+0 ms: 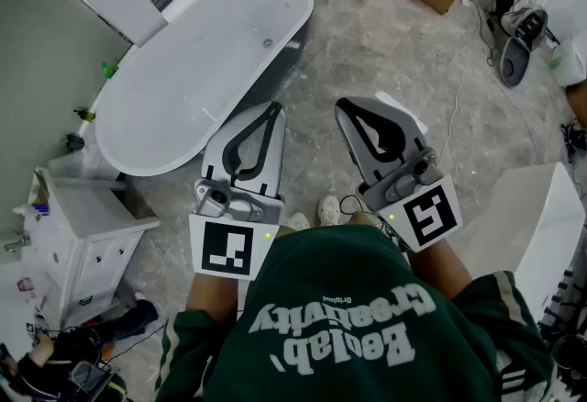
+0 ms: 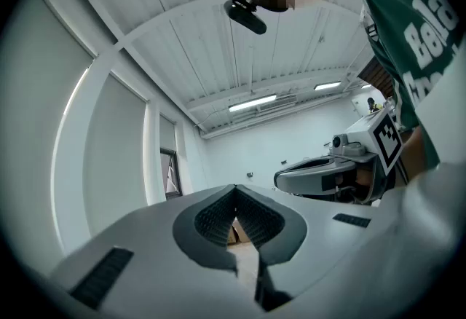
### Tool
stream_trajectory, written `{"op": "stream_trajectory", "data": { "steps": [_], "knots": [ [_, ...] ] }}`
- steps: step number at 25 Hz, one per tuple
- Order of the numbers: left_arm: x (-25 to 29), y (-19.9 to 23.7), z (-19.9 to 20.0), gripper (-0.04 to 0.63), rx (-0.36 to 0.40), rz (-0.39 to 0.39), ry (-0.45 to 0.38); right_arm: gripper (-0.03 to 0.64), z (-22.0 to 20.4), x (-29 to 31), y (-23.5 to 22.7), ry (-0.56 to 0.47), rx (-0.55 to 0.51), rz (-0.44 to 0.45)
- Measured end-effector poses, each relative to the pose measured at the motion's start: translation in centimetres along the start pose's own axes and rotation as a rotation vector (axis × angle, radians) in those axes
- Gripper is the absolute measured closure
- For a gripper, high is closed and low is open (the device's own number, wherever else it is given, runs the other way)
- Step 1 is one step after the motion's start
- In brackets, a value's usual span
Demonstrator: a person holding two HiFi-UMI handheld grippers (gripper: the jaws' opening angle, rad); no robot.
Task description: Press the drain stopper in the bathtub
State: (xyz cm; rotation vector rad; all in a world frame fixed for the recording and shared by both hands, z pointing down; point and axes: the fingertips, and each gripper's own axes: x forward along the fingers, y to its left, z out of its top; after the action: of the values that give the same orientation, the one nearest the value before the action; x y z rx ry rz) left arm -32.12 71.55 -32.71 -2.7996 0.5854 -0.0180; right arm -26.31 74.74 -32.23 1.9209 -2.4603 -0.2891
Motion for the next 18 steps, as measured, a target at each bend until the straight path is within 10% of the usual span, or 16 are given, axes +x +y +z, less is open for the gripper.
{"op": "stream_trajectory", "data": {
  "steps": [18],
  "knots": [
    [3.1,-3.4,-1.7,0.591,-0.033,0.036,0.051,0.606,-1.7,-3.3,-3.0,-0.024,0.002,0.06]
  ]
}}
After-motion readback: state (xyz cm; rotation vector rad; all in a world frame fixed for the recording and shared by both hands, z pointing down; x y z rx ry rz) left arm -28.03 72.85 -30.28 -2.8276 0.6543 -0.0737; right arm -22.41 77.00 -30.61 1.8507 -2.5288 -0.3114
